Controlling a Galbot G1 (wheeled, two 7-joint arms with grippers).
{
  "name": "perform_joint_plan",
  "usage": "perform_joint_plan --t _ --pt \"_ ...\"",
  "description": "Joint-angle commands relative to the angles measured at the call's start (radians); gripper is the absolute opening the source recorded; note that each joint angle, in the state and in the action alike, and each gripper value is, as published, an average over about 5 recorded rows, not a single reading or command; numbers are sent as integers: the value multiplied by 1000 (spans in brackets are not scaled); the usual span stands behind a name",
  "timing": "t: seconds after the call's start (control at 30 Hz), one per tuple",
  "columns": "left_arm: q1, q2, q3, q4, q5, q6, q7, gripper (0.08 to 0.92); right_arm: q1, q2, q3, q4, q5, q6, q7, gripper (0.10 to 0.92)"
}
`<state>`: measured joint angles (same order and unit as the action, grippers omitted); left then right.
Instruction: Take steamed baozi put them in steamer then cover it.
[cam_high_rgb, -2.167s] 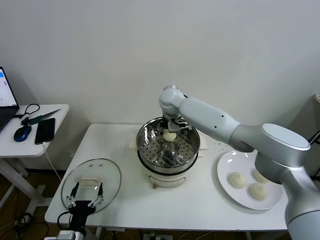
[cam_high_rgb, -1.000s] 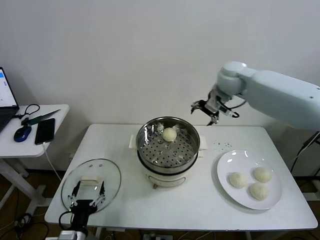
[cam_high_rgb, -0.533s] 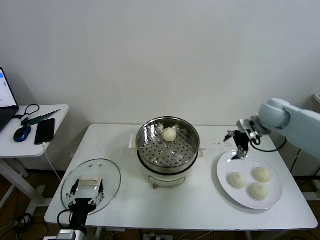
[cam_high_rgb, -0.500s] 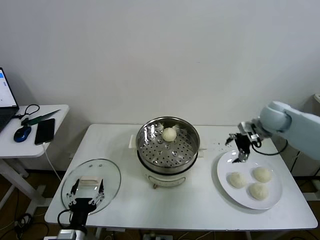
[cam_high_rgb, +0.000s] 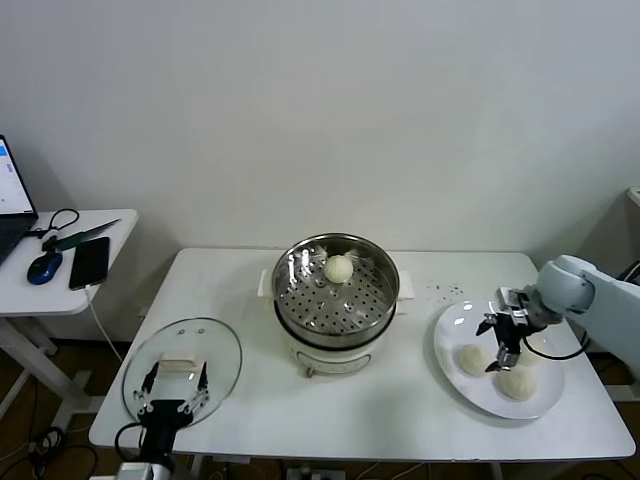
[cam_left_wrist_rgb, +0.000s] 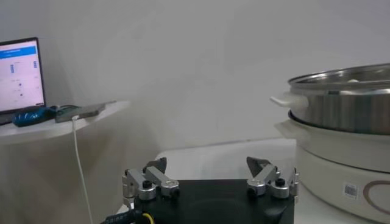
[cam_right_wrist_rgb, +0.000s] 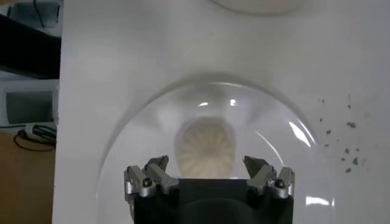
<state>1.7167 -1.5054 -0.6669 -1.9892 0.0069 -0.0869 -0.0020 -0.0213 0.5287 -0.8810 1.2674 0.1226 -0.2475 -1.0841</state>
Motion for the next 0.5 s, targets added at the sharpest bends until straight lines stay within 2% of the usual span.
perform_joint_plan --t 0.03,0.5 --pt "1 -1 -1 3 3 -1 -1 823 -79 56 50 -77 -34 -5 -5 823" --pt "5 -5 0 -9 4 -2 -5 823 -69 87 38 -95 -79 18 -12 810"
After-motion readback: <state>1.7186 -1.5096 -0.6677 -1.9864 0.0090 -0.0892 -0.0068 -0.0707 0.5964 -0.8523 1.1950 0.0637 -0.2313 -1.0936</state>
